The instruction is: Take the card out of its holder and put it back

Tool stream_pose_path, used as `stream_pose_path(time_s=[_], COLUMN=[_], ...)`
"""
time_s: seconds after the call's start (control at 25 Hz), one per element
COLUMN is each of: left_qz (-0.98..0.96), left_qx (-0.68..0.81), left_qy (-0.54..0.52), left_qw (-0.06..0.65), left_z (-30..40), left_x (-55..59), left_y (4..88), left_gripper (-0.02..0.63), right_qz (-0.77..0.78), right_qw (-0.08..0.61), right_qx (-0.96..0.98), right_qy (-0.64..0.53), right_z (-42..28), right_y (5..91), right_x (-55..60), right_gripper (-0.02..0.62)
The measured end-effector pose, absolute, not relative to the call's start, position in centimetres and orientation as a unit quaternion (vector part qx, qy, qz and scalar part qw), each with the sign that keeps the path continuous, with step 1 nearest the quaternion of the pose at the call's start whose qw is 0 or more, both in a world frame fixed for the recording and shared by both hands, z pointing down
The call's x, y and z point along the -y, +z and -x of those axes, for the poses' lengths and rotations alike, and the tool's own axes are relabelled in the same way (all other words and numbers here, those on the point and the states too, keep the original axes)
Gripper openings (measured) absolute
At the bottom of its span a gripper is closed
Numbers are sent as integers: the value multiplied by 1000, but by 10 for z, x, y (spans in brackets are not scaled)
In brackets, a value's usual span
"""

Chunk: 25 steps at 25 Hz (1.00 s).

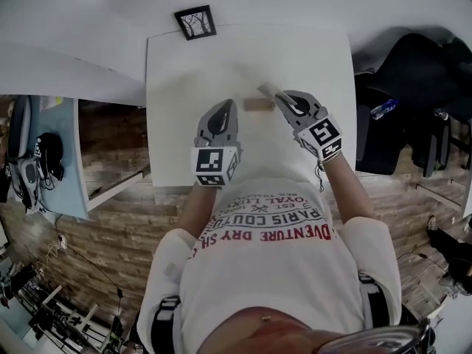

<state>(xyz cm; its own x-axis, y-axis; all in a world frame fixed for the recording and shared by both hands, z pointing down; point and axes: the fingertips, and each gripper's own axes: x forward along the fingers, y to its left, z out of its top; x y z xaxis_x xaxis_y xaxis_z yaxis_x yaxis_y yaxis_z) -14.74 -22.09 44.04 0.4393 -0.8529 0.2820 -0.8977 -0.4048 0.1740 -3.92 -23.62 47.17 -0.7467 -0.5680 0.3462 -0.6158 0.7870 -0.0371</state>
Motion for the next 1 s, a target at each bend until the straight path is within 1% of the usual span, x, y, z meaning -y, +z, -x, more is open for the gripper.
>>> stream_pose_path(time_s=[0.12, 0.28, 0.48, 1.0], left_qz=[-838, -842, -849, -852], left_qx=[524, 516, 504, 497], left_qy=[59, 69, 81, 91], left_qw=[142, 142, 133, 134], left_z=[148, 146, 140, 136], left_x=[220, 212, 203, 202], left_y=[435, 437, 437, 439], left_gripper=[25, 25, 25, 25], right_qz=[-374, -424, -475, -496], right_qw=[157, 159, 122, 131], right_qx=[909, 884, 860, 847], right_qy=[99, 116, 144, 141], right_z=[28, 15, 0, -9], right_y=[481, 488, 479, 480], right_x=[231, 220, 208, 207], right_gripper=[34, 35, 35, 35])
